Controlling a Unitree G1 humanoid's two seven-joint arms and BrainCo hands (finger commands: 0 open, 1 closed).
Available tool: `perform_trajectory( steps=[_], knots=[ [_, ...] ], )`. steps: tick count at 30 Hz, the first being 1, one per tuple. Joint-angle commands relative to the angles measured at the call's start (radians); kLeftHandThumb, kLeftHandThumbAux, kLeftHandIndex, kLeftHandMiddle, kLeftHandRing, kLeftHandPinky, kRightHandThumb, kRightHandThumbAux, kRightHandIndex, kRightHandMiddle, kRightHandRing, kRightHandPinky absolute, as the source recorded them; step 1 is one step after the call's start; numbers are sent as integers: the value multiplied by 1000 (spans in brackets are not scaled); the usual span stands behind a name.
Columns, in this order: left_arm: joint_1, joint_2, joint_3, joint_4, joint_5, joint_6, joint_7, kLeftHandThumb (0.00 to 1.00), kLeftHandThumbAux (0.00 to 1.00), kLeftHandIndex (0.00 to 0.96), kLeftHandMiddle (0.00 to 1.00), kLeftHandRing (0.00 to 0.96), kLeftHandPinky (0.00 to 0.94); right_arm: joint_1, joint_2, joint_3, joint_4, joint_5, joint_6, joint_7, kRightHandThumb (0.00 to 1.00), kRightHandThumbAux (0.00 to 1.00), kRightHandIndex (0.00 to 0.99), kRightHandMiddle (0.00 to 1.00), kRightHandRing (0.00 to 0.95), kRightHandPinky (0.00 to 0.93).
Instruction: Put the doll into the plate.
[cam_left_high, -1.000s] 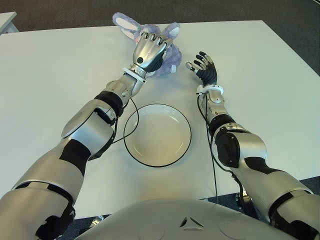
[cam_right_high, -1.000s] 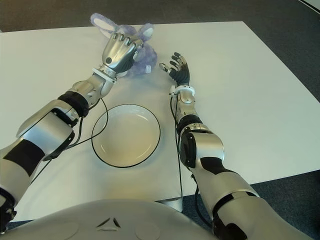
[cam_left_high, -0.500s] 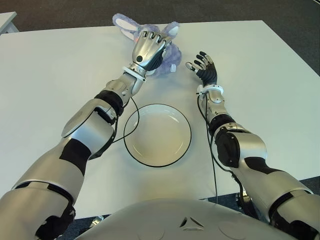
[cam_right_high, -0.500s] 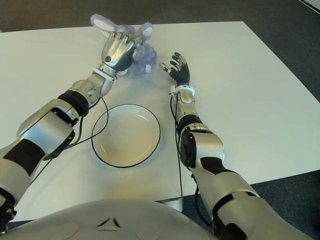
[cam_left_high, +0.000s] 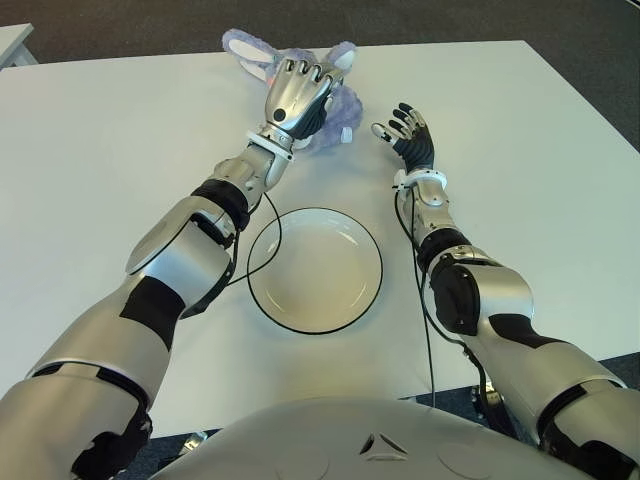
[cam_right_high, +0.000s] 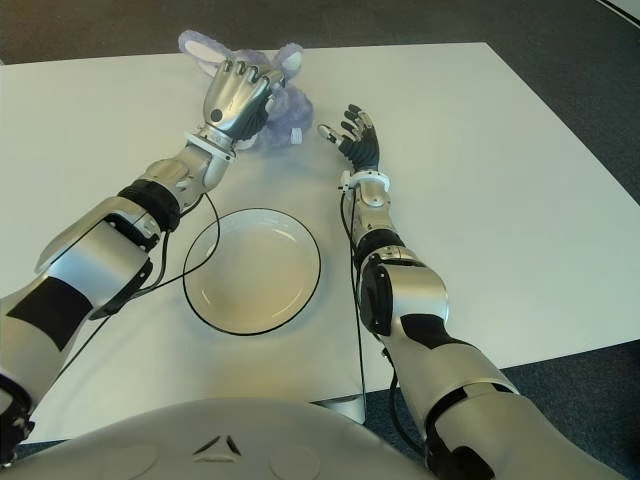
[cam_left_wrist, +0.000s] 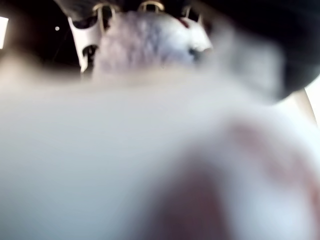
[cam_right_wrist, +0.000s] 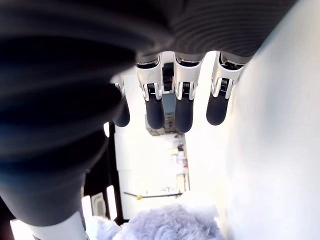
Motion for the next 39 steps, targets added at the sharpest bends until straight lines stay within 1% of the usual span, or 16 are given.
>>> perform_trajectory(
  steps=[1, 2, 4, 6, 8, 11, 12, 15, 16, 17, 18, 28, 39],
  knots=[
    [4, -8, 25, 19, -35, 11, -81, 854, 652, 425, 575, 714, 730, 11, 8, -3, 20, 7, 12, 0, 62, 806, 137, 147, 140, 155],
    [4, -9, 27, 18, -39, 12, -89, 854, 653, 425, 574, 724, 748, 11, 8, -3, 20, 7, 11, 1, 64, 806, 139, 148, 140, 154],
    [4, -10, 34, 16, -48, 15, -108, 854, 653, 426, 573, 727, 754, 11, 7, -3, 20, 6, 10, 0, 66, 806, 139, 148, 140, 154],
    [4, -13, 44, 14, -58, 22, -133, 852, 658, 417, 565, 773, 827, 11, 7, -2, 20, 5, 8, 0, 69, 815, 143, 150, 141, 154],
    [4, -14, 46, 12, -60, 30, -142, 851, 660, 414, 563, 794, 846, 11, 6, -2, 20, 5, 6, 0, 71, 817, 142, 149, 141, 152],
    [3, -15, 48, 9, -64, 36, -153, 849, 662, 411, 561, 810, 853, 11, 5, -1, 20, 4, 5, 0, 74, 819, 141, 147, 139, 149],
    [4, -15, 50, 8, -68, 35, -157, 847, 664, 408, 558, 810, 836, 10, 5, -1, 20, 4, 4, 1, 75, 819, 137, 145, 138, 150],
    [6, -15, 57, 6, -78, 27, -173, 846, 665, 408, 556, 810, 831, 10, 4, -1, 20, 4, 4, 2, 76, 819, 136, 144, 138, 150],
    [7, -15, 59, 5, -81, 25, -178, 759, 688, 433, 757, 824, 849, 10, 4, -2, 20, 5, 4, 3, 76, 817, 136, 145, 140, 157],
    [7, -14, 61, 4, -83, 24, -182, 737, 694, 440, 810, 828, 854, 10, 4, -2, 20, 5, 4, 3, 75, 817, 136, 146, 141, 158],
    [8, -14, 63, 3, -84, 23, -184, 732, 695, 440, 819, 828, 851, 10, 4, -2, 20, 5, 5, 4, 75, 817, 136, 147, 142, 159],
    [10, -11, 79, -6, -91, 23, -207, 731, 698, 440, 830, 824, 841, 10, 5, -4, 20, 8, 7, 9, 78, 831, 134, 150, 146, 160],
    [10, -1, 77, -19, -91, 12, -211, 731, 697, 440, 832, 822, 835, 10, 6, -5, 21, 7, 10, 9, 76, 819, 134, 149, 146, 162]
  ],
)
